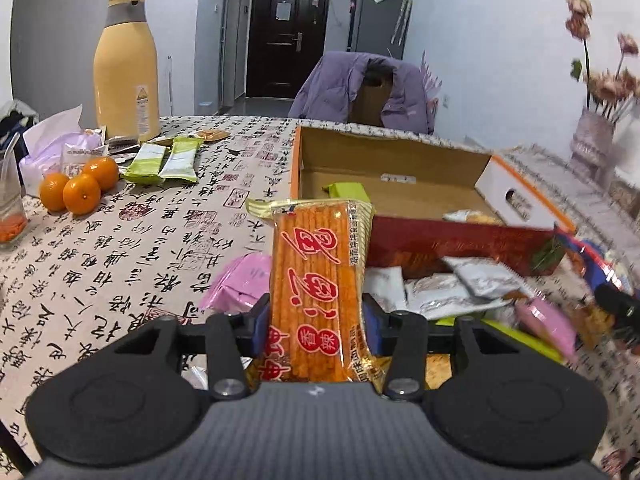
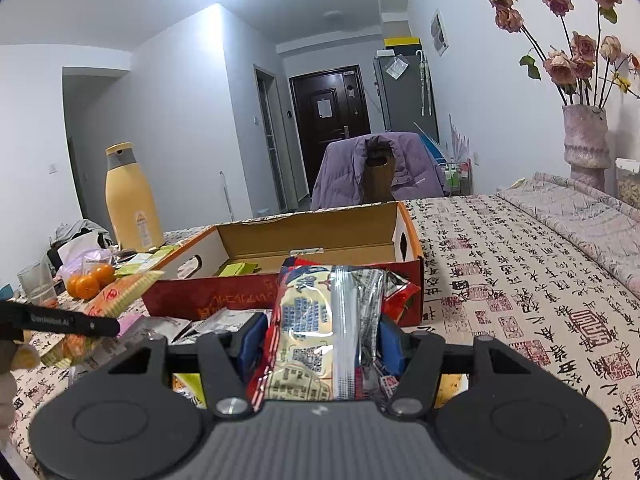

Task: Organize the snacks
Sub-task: 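Hold the silver packet with the right tool while the left tool grasps the orange stick-snack packet, then carry both packets into the cardboard box and open both tools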

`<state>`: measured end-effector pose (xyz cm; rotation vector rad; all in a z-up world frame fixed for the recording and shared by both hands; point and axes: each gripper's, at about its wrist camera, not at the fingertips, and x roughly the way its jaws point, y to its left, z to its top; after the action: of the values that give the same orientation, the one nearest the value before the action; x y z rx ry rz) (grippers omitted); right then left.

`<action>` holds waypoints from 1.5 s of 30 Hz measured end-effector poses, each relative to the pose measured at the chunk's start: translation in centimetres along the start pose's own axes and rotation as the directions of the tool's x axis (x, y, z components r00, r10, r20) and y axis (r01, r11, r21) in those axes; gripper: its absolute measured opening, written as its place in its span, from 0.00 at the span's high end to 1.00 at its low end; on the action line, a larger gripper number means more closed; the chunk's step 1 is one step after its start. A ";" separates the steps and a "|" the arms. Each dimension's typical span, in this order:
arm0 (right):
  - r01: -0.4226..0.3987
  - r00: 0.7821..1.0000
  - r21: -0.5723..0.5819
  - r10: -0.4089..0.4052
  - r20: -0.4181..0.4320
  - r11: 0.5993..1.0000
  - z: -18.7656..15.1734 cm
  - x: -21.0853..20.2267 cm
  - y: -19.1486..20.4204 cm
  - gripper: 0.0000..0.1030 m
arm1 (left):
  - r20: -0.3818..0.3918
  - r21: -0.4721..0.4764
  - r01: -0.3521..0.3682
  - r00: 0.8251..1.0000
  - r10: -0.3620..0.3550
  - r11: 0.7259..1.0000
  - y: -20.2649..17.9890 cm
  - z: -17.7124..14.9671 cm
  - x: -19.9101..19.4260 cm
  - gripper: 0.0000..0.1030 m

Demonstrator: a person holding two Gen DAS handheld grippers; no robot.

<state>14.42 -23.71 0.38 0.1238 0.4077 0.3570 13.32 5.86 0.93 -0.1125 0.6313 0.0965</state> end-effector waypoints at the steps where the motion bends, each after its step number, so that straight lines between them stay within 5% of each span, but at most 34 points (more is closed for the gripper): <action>1: -0.001 1.000 0.001 0.001 -0.002 1.000 0.0 0.0 0.0 0.44 | 0.001 0.015 -0.010 1.000 0.010 1.000 -0.2 -0.1 0.1 0.53; 13: -0.005 1.000 0.000 0.005 -0.008 1.000 -0.1 0.1 0.0 0.44 | 0.061 0.140 -0.134 0.990 0.126 0.981 -2.6 -0.6 1.5 0.36; 15: -0.006 1.000 0.000 0.006 -0.009 1.000 -0.2 0.0 0.0 0.44 | 0.061 0.140 -0.141 0.989 0.134 0.980 -2.6 -0.6 1.7 0.37; 17: -0.007 1.000 0.000 0.007 -0.010 1.000 -0.2 0.0 0.0 0.44 | 0.073 0.146 -0.149 0.988 0.140 0.978 -2.5 -0.6 1.7 0.49; 19: -0.008 1.000 0.000 0.008 -0.010 1.000 -0.2 0.0 0.0 0.44 | 0.087 0.147 -0.143 0.988 0.131 0.979 -2.4 -0.6 1.5 0.61; 33: -0.011 1.000 -0.018 0.011 -0.005 1.000 0.1 0.3 0.4 0.44 | 0.167 0.123 -0.067 0.985 0.046 0.990 -2.1 1.4 -2.8 0.62; 45: 0.016 0.999 -0.085 -0.012 0.044 0.996 7.5 4.5 1.0 0.44 | 0.189 0.116 -0.007 0.982 -0.015 0.993 -5.3 8.7 -0.4 0.62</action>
<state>21.06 -21.45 5.79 0.0452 0.3496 0.3565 18.73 1.78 8.59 0.0083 0.4451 0.0652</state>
